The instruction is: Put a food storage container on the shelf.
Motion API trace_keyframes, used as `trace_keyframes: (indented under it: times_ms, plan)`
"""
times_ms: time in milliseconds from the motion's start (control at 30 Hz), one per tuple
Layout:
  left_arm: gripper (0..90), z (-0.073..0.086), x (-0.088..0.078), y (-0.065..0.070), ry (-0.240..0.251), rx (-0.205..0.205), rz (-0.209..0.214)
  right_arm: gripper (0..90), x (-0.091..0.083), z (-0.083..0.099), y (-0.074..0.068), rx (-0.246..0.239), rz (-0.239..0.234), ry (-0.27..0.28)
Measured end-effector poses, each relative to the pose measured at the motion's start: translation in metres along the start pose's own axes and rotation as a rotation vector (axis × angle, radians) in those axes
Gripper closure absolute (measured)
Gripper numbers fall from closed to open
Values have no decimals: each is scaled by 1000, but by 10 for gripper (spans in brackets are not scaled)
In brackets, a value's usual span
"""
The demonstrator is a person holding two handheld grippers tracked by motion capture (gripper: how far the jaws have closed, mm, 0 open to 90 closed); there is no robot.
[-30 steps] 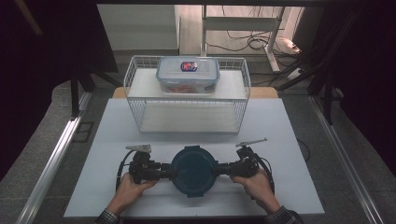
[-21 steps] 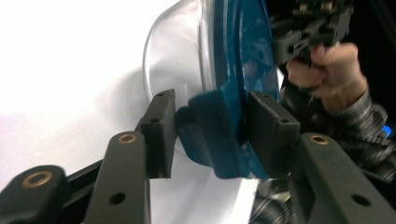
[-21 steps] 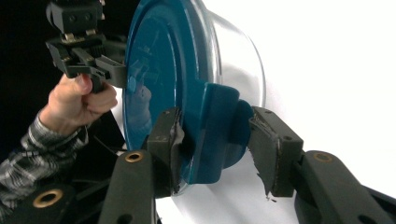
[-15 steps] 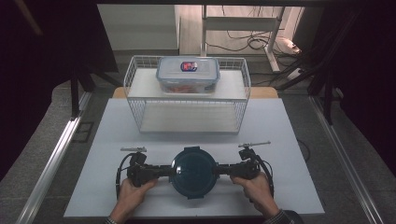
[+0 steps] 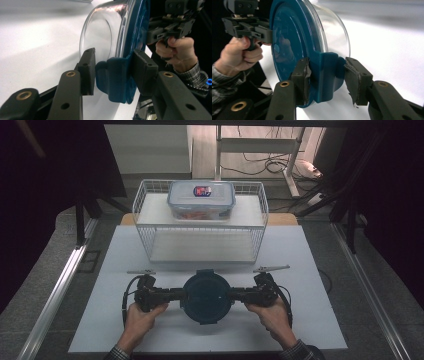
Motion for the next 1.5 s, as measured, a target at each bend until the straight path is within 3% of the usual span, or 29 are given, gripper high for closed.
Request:
trace_keyframes:
  times_ms: [333, 800, 1500]
  plan:
    - [573, -22, -6, 9, 24, 37, -2, 556, -9, -22, -5, -27, 9, 48]
    - [573, -78, -20, 31, 51, 110, -14, 557, -32, -74, -16, -68, 13, 123]
    - [572, -156, -47, 60, 91, 174, -32, 557, -59, -150, -37, -91, 16, 197]
Point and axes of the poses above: each handheld gripper's, and its own axes: x roughly forward along the jaws, z roughly out of its underside, y roughly to its right, the point moved 5 cm from there along x, roughly forward along the jaws, and after that the axes turned 8 degrees about z, right-handed, at the moved point
